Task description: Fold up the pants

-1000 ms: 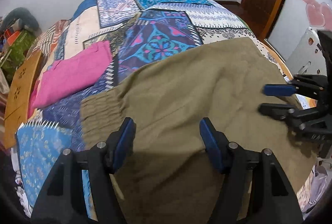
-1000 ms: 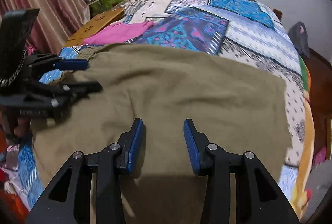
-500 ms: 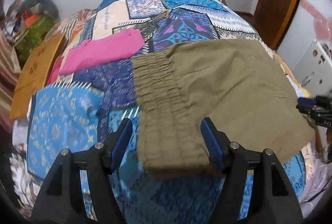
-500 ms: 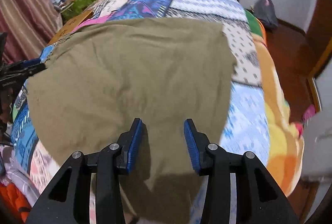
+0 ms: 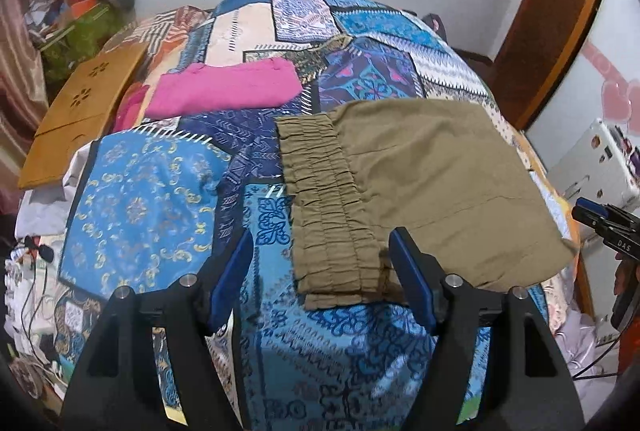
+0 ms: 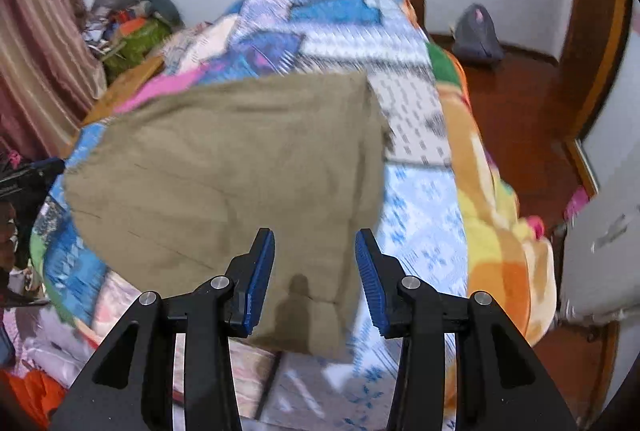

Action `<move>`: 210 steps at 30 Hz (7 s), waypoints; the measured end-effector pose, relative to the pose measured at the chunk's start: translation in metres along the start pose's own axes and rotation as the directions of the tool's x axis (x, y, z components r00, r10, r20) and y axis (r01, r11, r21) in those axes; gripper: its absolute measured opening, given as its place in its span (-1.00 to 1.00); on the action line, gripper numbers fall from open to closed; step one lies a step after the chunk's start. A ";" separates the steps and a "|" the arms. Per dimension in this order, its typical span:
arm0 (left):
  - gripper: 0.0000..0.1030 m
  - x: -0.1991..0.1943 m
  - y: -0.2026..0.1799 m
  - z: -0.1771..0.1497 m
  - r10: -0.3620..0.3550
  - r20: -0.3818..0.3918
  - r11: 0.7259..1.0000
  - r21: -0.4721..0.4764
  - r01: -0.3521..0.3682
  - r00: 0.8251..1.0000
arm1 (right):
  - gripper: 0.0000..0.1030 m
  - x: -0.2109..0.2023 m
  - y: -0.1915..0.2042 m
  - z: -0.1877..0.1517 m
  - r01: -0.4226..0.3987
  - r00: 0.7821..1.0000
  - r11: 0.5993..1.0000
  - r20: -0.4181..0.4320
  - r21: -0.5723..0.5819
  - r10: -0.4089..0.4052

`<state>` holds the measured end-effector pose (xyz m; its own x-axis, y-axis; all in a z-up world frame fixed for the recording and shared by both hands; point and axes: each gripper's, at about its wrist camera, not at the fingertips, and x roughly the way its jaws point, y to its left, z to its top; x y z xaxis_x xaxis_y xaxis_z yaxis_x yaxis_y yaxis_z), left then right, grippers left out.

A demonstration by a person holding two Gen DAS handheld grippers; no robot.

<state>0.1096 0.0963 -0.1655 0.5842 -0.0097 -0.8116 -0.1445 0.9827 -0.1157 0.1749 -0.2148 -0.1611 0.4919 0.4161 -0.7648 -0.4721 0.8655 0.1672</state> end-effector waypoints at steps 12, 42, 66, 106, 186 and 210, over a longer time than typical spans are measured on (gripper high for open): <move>0.67 0.019 0.007 -0.035 -0.192 -0.121 0.969 -0.180 0.169 0.974 | -0.01 0.017 0.083 0.019 -0.089 0.991 0.980 0.078 -0.179 0.104; 0.02 0.056 -0.015 0.007 -0.202 -0.079 0.964 -0.189 0.185 0.976 | 0.01 0.057 0.099 0.007 -0.185 0.982 0.967 -0.066 -0.178 0.176; -0.46 -0.062 -0.073 0.033 0.025 0.306 0.973 0.210 -0.093 0.952 | 0.02 0.080 0.158 0.026 -0.272 0.962 0.926 -0.106 -0.260 0.253; -0.46 0.033 -0.259 0.006 -0.077 0.056 0.868 0.495 0.040 0.995 | 0.01 0.006 0.011 -0.044 -0.086 0.996 0.996 0.029 0.025 0.085; 0.47 0.101 -0.096 0.031 0.020 -0.034 0.972 0.236 -0.012 0.999 | 0.03 0.116 -0.019 0.042 -0.081 0.992 0.995 -0.097 -0.064 0.075; -0.20 0.175 -0.017 0.126 -0.034 -0.108 0.947 0.313 0.067 0.994 | 0.03 0.053 0.004 0.050 -0.029 0.998 0.998 0.051 0.062 0.026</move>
<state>0.3149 0.1016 -0.2334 0.4991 -0.0632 -0.8642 0.1518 0.9883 0.0154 0.2358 -0.1757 -0.1706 0.5159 0.4518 -0.7279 -0.4399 0.8688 0.2274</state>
